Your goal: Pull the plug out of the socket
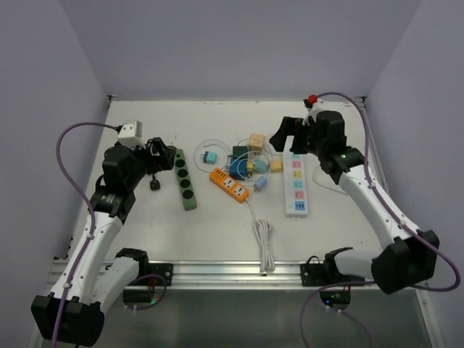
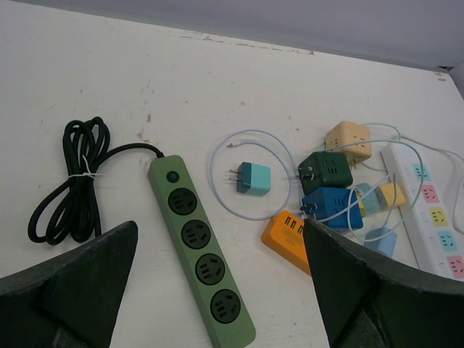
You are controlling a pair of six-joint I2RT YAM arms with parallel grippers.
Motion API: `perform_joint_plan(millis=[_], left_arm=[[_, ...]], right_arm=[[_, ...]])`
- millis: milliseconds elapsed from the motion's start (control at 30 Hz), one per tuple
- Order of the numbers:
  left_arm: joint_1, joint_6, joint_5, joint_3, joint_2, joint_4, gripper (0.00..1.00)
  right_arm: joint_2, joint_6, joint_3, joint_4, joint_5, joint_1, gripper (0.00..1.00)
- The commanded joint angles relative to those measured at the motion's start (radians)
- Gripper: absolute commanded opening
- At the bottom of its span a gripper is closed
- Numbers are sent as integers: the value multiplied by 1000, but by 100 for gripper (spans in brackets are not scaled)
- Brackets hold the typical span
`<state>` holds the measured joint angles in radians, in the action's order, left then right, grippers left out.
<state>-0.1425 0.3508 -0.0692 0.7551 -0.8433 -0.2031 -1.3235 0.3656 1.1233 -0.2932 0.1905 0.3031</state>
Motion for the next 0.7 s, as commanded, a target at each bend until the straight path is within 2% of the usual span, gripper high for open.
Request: perform_joint_plan(millis=[0,133,333,500,667], left_arm=[[-3,-22,-27,4,24,25,100],[-3,-27,-11,0,52,25,99],[-9,-39,8,-7,81,36,100],[-22,-58,15,-13,104,45,100],[-37,-61,26,-28,121,-14,100]], right_arm=[[185,-76,-2,-90,-132,2,99],[340,-88,-114,-109,-227,4,99],[461,-46,-212,-147,-376,2,99],[463,-11,-204,-190,-430,2,99],[471,16,-192,-218,-465,2,99]])
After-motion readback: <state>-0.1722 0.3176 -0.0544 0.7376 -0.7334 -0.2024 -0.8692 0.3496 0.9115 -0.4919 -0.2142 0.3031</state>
